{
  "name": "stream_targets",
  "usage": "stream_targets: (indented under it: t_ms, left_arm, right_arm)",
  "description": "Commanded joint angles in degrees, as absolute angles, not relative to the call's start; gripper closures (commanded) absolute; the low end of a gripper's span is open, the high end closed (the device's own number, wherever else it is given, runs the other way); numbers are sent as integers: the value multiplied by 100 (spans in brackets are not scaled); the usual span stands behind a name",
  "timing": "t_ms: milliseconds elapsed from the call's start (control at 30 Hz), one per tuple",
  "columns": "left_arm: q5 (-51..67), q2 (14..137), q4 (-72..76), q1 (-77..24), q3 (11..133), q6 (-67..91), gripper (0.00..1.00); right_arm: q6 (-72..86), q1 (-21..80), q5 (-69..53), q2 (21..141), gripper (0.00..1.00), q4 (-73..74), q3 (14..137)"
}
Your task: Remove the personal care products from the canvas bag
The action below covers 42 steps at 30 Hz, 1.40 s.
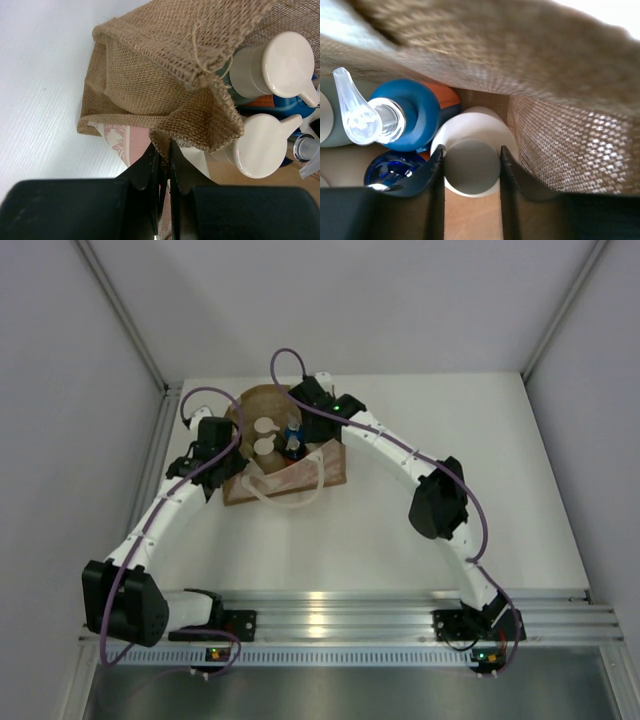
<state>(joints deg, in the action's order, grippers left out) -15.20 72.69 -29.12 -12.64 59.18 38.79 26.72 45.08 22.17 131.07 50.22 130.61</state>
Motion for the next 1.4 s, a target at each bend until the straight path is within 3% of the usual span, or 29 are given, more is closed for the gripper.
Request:
stream_targets:
  t_ms: [0,833,1367]
  left_arm:
    - [-1635,7541,-3507,-1257,5845,3665,100]
    - [-1705,7655,-3507,-1266,5792,3665,100]
    - [-1810,7576,-3516,-1266,5818,3577,100]
  right_arm:
    - [2601,4386,2443,13430,100,5599,13209]
    - [1925,4307,2127,11585,100,4702,13280]
    - [985,4315,1583,11136,100,4447,13666]
